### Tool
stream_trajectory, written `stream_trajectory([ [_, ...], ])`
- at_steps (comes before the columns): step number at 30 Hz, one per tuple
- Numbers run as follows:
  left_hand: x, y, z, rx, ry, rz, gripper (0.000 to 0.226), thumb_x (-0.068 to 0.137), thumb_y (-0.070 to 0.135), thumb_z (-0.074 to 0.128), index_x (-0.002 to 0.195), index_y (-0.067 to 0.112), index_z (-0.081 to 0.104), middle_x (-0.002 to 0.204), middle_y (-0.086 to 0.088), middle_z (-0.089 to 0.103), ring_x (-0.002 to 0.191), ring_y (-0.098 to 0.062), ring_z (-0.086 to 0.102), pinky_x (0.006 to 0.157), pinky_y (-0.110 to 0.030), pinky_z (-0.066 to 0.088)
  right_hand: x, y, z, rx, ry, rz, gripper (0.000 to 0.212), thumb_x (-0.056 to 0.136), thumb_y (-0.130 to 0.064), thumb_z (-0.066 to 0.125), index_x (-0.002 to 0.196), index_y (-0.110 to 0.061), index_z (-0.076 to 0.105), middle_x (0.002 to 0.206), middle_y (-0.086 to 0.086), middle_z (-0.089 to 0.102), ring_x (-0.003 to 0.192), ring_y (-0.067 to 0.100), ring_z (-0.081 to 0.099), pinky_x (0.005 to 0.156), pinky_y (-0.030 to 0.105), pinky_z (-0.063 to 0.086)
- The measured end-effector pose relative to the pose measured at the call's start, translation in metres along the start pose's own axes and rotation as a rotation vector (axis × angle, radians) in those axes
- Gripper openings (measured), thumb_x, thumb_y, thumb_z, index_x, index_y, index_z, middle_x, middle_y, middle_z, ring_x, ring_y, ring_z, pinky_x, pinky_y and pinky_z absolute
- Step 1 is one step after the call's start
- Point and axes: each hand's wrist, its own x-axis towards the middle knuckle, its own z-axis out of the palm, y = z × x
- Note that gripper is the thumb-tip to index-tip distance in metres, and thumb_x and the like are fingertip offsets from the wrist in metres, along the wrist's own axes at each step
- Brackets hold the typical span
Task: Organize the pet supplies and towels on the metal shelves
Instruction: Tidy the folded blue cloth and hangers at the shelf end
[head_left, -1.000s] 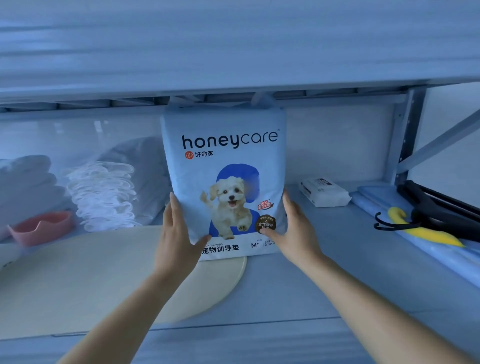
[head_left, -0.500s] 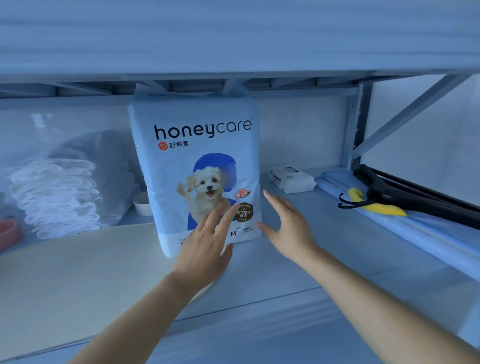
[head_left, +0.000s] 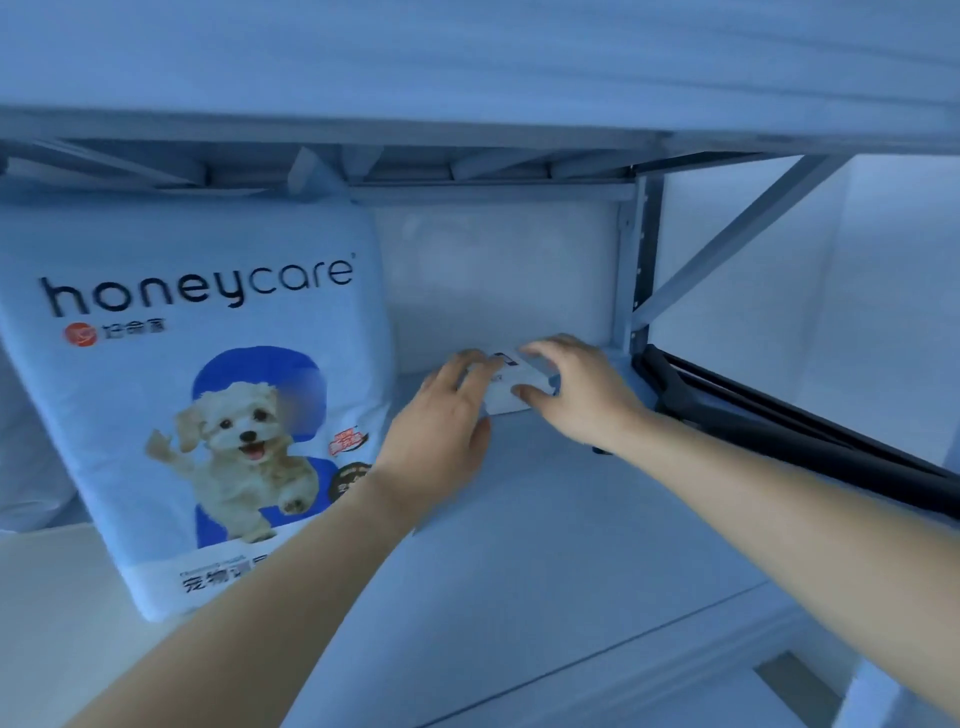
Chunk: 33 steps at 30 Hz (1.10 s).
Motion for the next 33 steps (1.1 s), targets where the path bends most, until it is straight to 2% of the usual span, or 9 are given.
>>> stream_trajectory([
  [4, 0.043, -0.005, 0.027, -0.047, 0.008, -0.125, 0.058, 0.086, 0.012, 0.056, 0.140, 0.014, 0.036, 0.139, -0.004, 0.038, 0.122, -0.024, 0.044, 0.098, -0.029, 0.040, 0.033, 0.032, -0.005, -0.004, -0.055, -0.013, 0.046, 0.084, -0.029, 0.067, 0.126, -0.015, 0.055, 0.126, 0.003, 0.055, 0.111, 0.018, 0.053, 0.086, 0.020, 0.036],
  [9, 0.080, -0.024, 0.068, 0.036, -0.145, -0.317, 0.058, 0.086, 0.026, 0.059, 0.139, 0.020, 0.036, 0.137, 0.000, 0.039, 0.120, -0.021, 0.046, 0.094, -0.037, 0.046, 0.071, 0.070, 0.002, 0.111, -0.194, 0.112, 0.047, 0.081, -0.030, 0.071, 0.123, -0.019, 0.056, 0.123, 0.001, 0.056, 0.100, 0.009, 0.049, 0.082, 0.018, 0.035],
  [11, 0.090, -0.032, 0.083, 0.057, -0.204, -0.355, 0.056, 0.084, 0.029, 0.062, 0.135, 0.019, 0.040, 0.132, -0.003, 0.043, 0.116, -0.022, 0.049, 0.093, -0.038, 0.045, 0.083, 0.085, 0.009, 0.085, -0.299, 0.126, 0.049, 0.080, -0.028, 0.072, 0.125, -0.019, 0.055, 0.126, 0.002, 0.054, 0.105, 0.013, 0.051, 0.082, 0.019, 0.036],
  [16, 0.100, -0.045, 0.108, 0.074, -0.314, -0.352, 0.053, 0.083, 0.030, 0.064, 0.132, 0.020, 0.046, 0.130, -0.003, 0.047, 0.119, -0.020, 0.048, 0.096, -0.032, 0.041, 0.105, 0.107, 0.033, -0.110, -0.524, 0.058, 0.055, 0.080, -0.030, 0.072, 0.129, -0.019, 0.051, 0.136, 0.003, 0.046, 0.122, 0.019, 0.045, 0.092, 0.023, 0.036],
  [20, 0.101, -0.052, 0.124, 0.166, -0.342, -0.299, 0.048, 0.087, 0.029, 0.060, 0.132, 0.025, 0.046, 0.133, 0.003, 0.047, 0.123, -0.016, 0.046, 0.098, -0.030, 0.040, 0.118, 0.119, 0.052, -0.222, -0.570, -0.004, 0.058, 0.080, -0.030, 0.072, 0.131, -0.018, 0.048, 0.137, 0.005, 0.043, 0.125, 0.021, 0.041, 0.091, 0.026, 0.035],
  [22, 0.100, -0.055, 0.131, 0.213, -0.383, -0.297, 0.048, 0.089, 0.029, 0.056, 0.136, 0.025, 0.043, 0.137, 0.004, 0.045, 0.126, -0.016, 0.043, 0.100, -0.029, 0.038, 0.123, 0.123, 0.060, -0.258, -0.584, -0.035, 0.059, 0.080, -0.030, 0.072, 0.132, -0.019, 0.047, 0.137, 0.005, 0.042, 0.125, 0.022, 0.041, 0.095, 0.028, 0.037],
  [29, 0.102, -0.060, 0.144, 0.316, -0.508, -0.259, 0.051, 0.095, 0.025, 0.043, 0.145, 0.018, 0.031, 0.151, 0.001, 0.029, 0.135, -0.019, 0.033, 0.107, -0.032, 0.034, 0.131, 0.135, 0.076, -0.430, -0.713, -0.148, 0.063, 0.089, -0.034, 0.059, 0.144, -0.017, 0.033, 0.151, 0.003, 0.030, 0.137, 0.023, 0.031, 0.109, 0.030, 0.030],
  [33, 0.106, -0.059, 0.152, 0.323, -0.554, -0.278, 0.057, 0.097, 0.024, 0.039, 0.149, 0.019, 0.016, 0.157, 0.003, 0.010, 0.141, -0.018, 0.021, 0.111, -0.033, 0.029, 0.131, 0.142, 0.075, -0.517, -0.812, -0.161, 0.076, 0.090, -0.035, 0.056, 0.150, -0.020, 0.012, 0.156, 0.001, 0.016, 0.139, 0.025, 0.027, 0.110, 0.035, 0.031],
])
